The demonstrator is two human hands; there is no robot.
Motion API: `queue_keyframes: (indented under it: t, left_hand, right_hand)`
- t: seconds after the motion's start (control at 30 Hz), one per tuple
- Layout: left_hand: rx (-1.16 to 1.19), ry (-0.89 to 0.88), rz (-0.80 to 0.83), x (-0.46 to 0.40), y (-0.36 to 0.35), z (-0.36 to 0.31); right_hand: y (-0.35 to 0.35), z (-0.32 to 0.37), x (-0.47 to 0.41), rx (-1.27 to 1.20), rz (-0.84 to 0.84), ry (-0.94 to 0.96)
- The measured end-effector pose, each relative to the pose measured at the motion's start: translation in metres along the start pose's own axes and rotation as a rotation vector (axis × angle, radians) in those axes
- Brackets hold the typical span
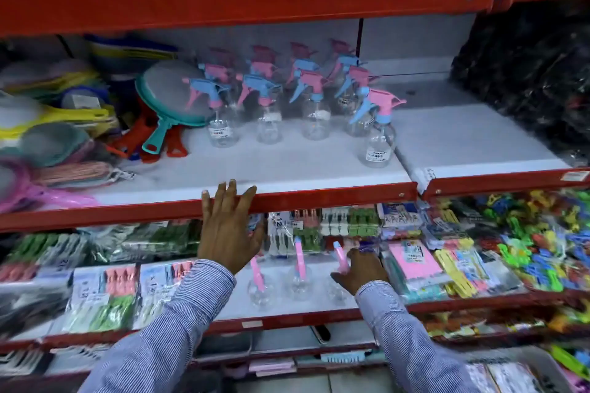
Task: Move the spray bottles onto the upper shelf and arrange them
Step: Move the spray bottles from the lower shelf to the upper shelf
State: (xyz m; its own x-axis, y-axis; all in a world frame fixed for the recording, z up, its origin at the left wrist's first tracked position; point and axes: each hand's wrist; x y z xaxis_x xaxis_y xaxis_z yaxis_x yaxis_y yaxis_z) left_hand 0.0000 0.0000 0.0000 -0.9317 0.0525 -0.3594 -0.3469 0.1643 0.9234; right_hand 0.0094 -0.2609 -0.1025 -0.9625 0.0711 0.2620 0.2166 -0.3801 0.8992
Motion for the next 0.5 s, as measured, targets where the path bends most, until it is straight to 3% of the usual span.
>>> queue_keyframes:
  t: [0.27,0.5]
  left_hand:
    - [-0.017,0.005,-0.017,0.001,0.005,-0.001]
    - [0.015,0.026,-0.060,0.000,0.000,-0.002]
  right_hand:
    - [0.013,0.013,0.007,-0.103,-0.032,-0.039]
    - [0.134,0.036,0.078,-0.238,-0.152,0.130]
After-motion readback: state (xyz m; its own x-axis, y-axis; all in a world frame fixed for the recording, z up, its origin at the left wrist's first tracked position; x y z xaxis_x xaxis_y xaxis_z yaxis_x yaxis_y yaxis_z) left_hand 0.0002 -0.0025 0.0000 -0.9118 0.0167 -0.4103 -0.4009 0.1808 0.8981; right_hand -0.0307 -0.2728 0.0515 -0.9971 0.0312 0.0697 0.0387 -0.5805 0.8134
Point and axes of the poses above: each hand's wrist, its own x-axis away from the middle knuckle, its own y-axis out of the back of the hand, z = x × y, and after that the axes turned 1 degree about y, right-handed
